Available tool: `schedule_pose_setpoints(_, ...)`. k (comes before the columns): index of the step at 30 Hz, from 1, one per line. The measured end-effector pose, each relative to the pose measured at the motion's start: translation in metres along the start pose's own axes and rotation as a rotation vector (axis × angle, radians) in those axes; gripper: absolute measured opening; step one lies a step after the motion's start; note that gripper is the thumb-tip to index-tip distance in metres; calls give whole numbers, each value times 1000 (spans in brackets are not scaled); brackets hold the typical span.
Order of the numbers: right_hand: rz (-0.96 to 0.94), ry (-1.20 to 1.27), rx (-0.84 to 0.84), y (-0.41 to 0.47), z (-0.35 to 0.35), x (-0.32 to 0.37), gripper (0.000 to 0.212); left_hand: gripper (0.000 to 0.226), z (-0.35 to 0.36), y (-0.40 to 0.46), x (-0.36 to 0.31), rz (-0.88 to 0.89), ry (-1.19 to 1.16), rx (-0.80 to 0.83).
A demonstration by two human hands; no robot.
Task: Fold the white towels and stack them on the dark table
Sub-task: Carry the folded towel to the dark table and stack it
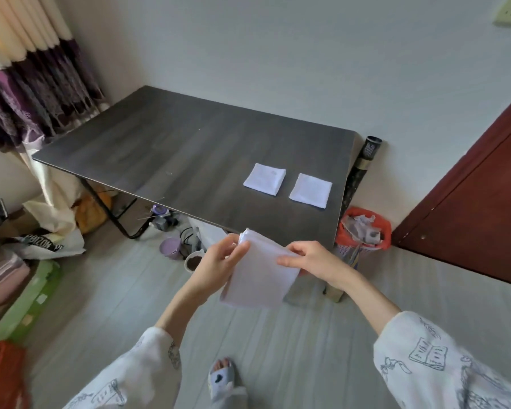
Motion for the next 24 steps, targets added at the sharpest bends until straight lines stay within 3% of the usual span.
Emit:
schedule_pose_setpoints(5, 145, 430, -119, 77, -6, -11, 8, 28, -48, 99, -1, -142, -101, 76)
schedule_pose_setpoints(9, 191, 521, -211, 128, -22, -20, 11, 28, -61, 167, -3, -224, -78, 117)
schedule_pose_setpoints(13, 243, 449, -325, 180, -47, -38, 17, 35, -63, 237, -5, -295, -8, 158)
schedule_pose_setpoints(18, 286, 191, -385, 255, -87, -59, 22, 27, -58, 328, -12, -342, 80, 148)
schedule_pose_setpoints(24, 300, 51, -426, 333, -128, -80, 21, 21, -46, 425, -18, -421, 184, 128)
Point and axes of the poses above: each hand's wrist, its own y-axis towards the middle knuckle, its own z-axis out of the palm, x = y × z, the point moved 6 cm from there along y, towards the middle knuckle, and after that the axes turned 11 degrees about -z, right-handed, at the moved point
